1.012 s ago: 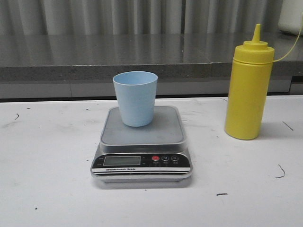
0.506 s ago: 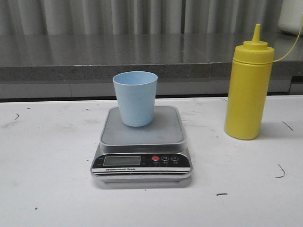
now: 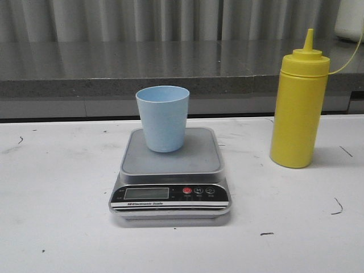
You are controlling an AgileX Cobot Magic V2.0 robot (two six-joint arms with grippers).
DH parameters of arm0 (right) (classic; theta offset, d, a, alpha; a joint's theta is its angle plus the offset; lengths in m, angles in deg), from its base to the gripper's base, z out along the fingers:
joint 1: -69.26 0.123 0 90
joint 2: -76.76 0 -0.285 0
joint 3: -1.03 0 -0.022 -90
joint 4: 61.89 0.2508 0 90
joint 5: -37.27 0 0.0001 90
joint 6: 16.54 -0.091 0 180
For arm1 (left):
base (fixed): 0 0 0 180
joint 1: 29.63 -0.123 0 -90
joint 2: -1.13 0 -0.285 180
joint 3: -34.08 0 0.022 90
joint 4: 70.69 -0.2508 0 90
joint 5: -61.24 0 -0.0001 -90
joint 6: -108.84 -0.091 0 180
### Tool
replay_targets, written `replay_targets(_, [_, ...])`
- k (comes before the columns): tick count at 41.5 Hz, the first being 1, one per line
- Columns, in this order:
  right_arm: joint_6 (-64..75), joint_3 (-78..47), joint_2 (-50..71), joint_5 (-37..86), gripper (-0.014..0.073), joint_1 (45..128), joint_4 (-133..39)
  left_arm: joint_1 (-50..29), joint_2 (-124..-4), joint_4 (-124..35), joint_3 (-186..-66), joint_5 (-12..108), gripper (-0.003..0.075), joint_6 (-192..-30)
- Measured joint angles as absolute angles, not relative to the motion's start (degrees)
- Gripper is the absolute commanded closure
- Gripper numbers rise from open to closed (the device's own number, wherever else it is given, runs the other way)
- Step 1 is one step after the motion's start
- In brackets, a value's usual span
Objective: Pour seasoning into cup on scale with both arms
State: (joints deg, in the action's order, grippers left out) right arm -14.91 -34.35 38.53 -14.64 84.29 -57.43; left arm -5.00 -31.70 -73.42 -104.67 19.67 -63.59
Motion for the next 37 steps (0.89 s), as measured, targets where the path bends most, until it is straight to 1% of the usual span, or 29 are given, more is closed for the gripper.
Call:
replay_targets(10, [-14.91, -34.35, 38.53, -14.64, 0.0662, 84.29, -57.43, -17.25, -19.37, -73.36, -87.79, 37.86, 0.0740, -63.59])
replay_targets(15, [-14.91, -34.35, 38.53, -14.64, 0.0662, 84.29, -57.43, -22.97, -13.32, -70.23, -79.86, 43.26, 0.0740, -63.59])
replay_targets(18, [-14.91, -34.35, 38.53, -14.64, 0.0662, 84.29, -57.43, -25.12, -10.78, -69.34, -76.56, 44.68, 0.0740, -63.59])
replay_targets(22, [-14.91, -34.35, 38.53, -14.64, 0.0662, 84.29, -57.43, -26.73, -8.21, -68.75, -72.78, 47.44, 0.0740, -63.59])
replay_targets(29, [-14.91, -34.35, 38.53, -14.64, 0.0662, 84.29, -57.43, -27.11, -6.31, -68.75, -68.46, 52.76, 0.0740, -63.59])
replay_targets(32, [-14.91, -34.35, 38.53, -14.64, 0.0662, 84.29, -57.35, -27.11, -6.31, -68.75, -68.46, 55.78, 0.0740, -63.59])
replay_targets(37, [-14.91, -34.35, 38.53, -14.64, 0.0662, 84.29, -57.35, -27.25, -6.31, -68.75, -68.46, 57.47, 0.0740, -63.59])
